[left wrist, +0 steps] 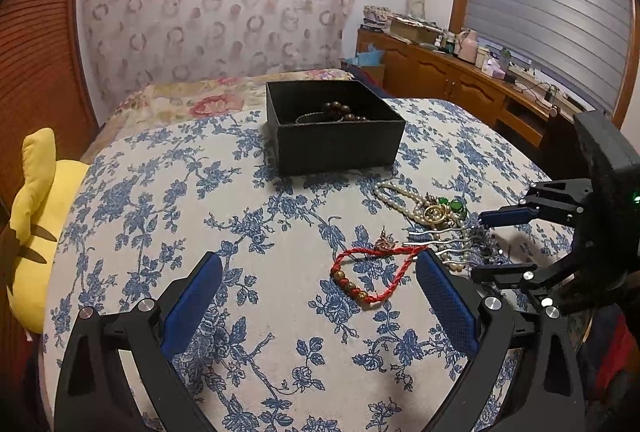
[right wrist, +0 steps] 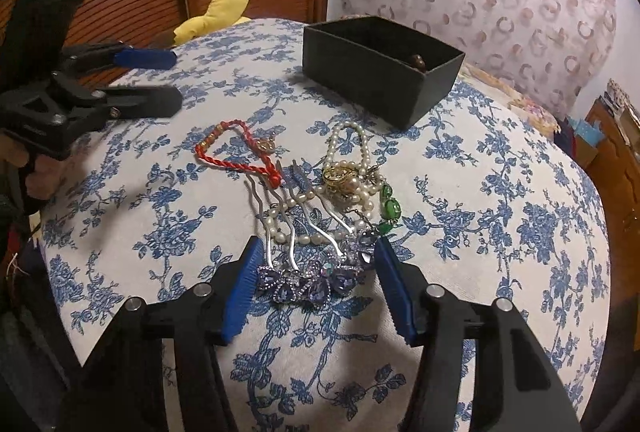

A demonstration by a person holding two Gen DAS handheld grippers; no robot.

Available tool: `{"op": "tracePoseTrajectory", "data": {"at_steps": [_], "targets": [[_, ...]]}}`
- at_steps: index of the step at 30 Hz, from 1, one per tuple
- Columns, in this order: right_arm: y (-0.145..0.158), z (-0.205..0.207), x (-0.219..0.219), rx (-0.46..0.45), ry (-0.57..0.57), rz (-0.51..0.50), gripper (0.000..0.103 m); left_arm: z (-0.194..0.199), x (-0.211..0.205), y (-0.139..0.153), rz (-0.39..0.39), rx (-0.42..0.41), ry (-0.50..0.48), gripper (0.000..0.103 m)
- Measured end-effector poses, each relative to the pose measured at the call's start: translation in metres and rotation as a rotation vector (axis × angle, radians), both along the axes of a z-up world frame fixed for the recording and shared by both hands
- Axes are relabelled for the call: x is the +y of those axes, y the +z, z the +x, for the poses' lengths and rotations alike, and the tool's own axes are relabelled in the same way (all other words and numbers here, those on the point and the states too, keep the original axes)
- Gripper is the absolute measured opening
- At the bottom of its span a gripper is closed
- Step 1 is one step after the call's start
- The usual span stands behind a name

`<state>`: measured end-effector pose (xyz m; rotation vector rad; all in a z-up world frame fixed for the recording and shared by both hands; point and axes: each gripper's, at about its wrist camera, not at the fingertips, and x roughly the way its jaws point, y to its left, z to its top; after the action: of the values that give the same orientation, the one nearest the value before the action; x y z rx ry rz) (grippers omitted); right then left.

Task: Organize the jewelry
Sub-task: 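Grasp the purple jeweled hair combs with the right tool while the left tool grasps the red cord bracelet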

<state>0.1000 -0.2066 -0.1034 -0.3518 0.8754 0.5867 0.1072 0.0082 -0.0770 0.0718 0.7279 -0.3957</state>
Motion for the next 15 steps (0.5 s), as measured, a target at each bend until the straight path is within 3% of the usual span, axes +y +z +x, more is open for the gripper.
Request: {"op": "tracePoseTrajectory", "data": {"at_steps": [9, 15], "targets": [[0.016, -0.012, -0.023, -0.042, -0.039, 0.021, 0.059, 0.01, -0.006, -0.01, 0.027, 0.067, -0.014, 0.094], [0.017, -0.017, -0.037, -0.047, -0.062, 0.031, 0.059, 0.023, -0.01, -0.018, 0.041, 0.137, -0.045, 0.062]]}}
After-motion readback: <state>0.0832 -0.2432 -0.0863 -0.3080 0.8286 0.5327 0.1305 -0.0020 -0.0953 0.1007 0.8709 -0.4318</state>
